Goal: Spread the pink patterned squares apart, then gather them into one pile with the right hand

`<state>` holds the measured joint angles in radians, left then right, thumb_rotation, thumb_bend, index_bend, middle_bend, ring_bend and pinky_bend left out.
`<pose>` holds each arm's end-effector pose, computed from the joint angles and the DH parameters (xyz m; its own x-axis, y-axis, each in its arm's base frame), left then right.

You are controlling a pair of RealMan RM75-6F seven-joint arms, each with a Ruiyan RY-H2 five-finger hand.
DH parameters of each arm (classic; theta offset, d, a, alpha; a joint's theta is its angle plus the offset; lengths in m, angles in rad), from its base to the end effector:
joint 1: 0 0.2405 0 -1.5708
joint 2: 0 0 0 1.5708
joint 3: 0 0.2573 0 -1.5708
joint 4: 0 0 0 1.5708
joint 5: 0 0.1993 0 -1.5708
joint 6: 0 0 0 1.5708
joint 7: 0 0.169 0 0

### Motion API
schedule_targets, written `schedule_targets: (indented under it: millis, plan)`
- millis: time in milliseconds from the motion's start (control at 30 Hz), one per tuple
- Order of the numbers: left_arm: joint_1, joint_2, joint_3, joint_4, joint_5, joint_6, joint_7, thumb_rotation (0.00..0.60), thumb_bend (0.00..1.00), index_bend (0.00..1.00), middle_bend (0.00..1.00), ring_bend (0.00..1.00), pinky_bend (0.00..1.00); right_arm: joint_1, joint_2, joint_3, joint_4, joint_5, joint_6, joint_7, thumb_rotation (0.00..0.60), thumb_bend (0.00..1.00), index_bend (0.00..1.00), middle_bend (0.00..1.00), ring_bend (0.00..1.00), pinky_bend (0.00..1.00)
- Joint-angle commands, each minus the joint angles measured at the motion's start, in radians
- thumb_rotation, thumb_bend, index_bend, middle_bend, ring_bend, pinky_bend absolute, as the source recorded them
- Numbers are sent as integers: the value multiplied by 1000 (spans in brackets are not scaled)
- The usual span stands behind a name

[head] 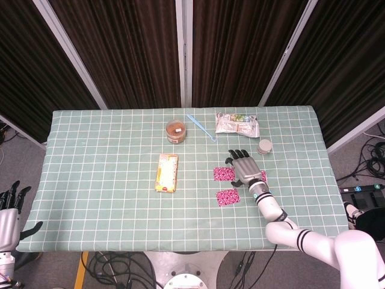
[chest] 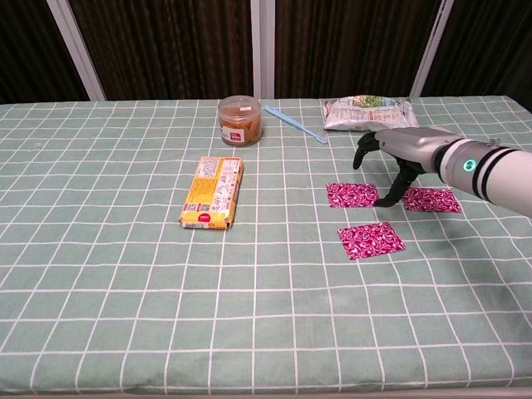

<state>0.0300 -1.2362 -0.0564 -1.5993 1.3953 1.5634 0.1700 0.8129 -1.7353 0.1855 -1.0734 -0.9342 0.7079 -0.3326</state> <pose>-0.3336 0.1675 0.1518 0.4551 -0.0055 0.8904 0.8721 0.2048 -0.4445 -0.1954 -0.4017 -0.0696 0.4844 -0.4254 0.7645 -0.8749 -0.2399 0.4208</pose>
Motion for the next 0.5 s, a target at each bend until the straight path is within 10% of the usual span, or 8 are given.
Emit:
schedule_targets:
  millis: [33,500]
  plan:
    - [0,-1,-1,2,-1,-1,-1,600,156,209,146,141,145,21,-27,9,27,30,-20,-21,572,105,275,42,0,0]
    - [-2,-5,-1,11,-4,-9,-8,600,156,210,146,141,145,47,-82,11,86,100,-39,-56,573,106,305,51,0,0]
